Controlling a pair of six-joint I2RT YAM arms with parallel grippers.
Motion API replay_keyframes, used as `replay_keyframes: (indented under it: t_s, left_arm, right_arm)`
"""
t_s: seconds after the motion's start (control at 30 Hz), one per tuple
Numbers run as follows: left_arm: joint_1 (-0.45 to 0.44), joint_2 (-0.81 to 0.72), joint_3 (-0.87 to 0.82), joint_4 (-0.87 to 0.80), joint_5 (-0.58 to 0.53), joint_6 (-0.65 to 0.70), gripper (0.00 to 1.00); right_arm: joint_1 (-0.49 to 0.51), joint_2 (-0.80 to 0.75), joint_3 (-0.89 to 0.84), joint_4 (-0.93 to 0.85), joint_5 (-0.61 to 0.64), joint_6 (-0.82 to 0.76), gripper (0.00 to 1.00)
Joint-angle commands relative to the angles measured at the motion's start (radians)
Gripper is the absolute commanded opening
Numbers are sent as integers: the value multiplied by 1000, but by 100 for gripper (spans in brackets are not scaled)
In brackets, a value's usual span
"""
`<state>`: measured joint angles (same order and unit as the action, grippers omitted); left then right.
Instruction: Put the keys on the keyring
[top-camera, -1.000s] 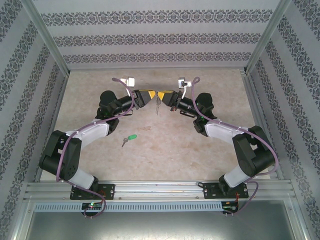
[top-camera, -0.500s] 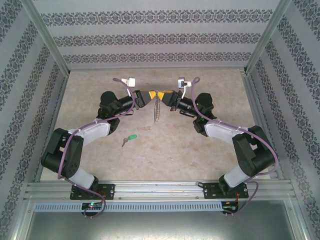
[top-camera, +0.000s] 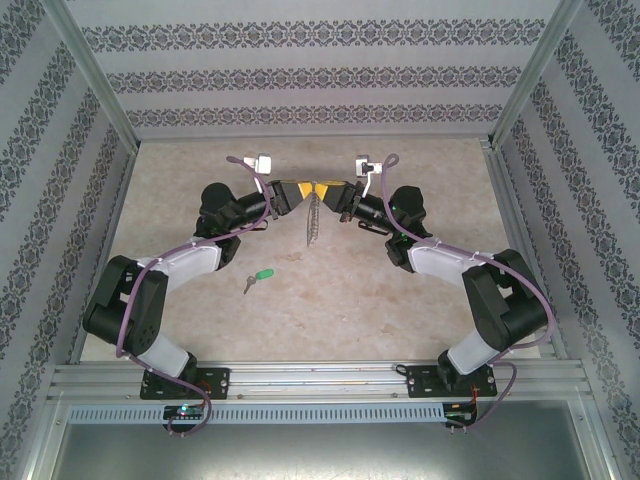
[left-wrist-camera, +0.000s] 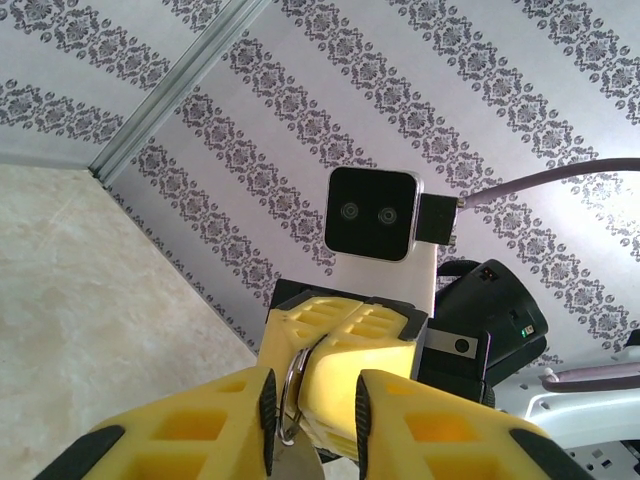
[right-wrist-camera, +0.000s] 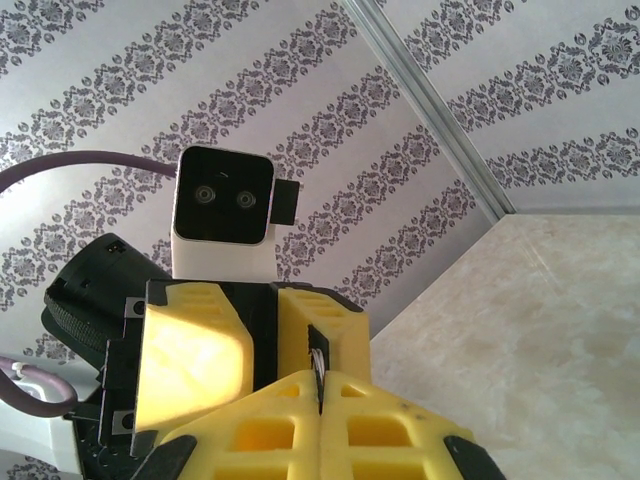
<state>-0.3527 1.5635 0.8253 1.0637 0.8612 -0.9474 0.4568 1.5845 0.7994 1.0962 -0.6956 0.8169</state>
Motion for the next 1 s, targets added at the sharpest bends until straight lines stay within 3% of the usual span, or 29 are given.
replay_keyframes:
  t_s: [0.0,0.23,0.5,0.67,0.83,0.97]
  left_arm:
    - [-14,13,5,86,35,-8,26]
    - [-19,23,6,90,38,-7,19]
    - [-19,14,2,87,25,8,0]
    - [-18,-34,7,-23,25,92,0]
    - [-17,-108,38,-237,38,246,0]
    - [-16,-160,79,-434,45,399,0]
  right_arm:
    - [15,11,29,54,12,12,0]
    - [15,15,30,54,9,13,0]
    - [2,7,16,41,13,8,2]
    - [-64,-62,-34,-31,38,1,41]
    - [-114,-162,-46,-254,52,-90,58]
    - [-116,-233,-30,-496,132,-220,74]
